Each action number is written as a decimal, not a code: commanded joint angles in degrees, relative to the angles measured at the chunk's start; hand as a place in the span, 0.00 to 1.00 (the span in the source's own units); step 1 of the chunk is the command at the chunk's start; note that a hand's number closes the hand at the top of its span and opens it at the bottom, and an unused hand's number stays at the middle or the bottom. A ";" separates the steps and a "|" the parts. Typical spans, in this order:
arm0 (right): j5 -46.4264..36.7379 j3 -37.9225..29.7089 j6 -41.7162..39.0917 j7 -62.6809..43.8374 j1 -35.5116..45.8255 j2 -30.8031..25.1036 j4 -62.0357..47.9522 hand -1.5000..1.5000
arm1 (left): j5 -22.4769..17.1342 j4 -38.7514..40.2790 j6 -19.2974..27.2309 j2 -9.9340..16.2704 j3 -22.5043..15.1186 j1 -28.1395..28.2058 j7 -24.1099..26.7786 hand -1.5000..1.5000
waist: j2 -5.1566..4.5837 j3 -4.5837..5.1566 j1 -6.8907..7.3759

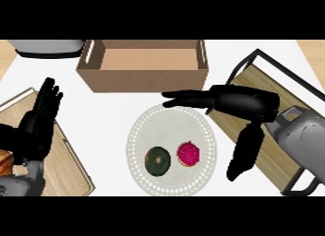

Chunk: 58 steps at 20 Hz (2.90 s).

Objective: Pick the cupcake from the placemat and place it in the tiered shelf

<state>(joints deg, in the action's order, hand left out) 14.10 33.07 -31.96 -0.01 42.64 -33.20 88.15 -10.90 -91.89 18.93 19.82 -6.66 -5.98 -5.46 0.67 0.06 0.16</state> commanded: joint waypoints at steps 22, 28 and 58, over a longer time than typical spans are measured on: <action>-48.67 19.12 5.50 -24.35 -6.43 8.51 7.83 0.00 | 1.71 -0.63 -2.50 -1.87 3.31 -0.59 -0.87 0.50 | -0.71 -0.06 -0.08; -53.14 15.89 3.44 -19.51 -11.93 11.68 6.44 0.00 | 2.57 -0.96 -4.53 -2.47 5.09 0.08 -1.30 0.50 | -0.69 -0.06 -0.07; -77.26 3.40 9.17 5.33 -18.78 23.91 -18.39 1.00 | 10.20 -7.87 -6.78 -8.67 6.65 2.02 -7.52 0.50 | -0.64 -0.07 0.02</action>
<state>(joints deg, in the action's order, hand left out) -60.85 36.71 -21.82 4.30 25.59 -9.84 71.09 -1.79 -97.92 12.07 11.45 0.06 -4.16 -10.60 0.00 0.00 0.24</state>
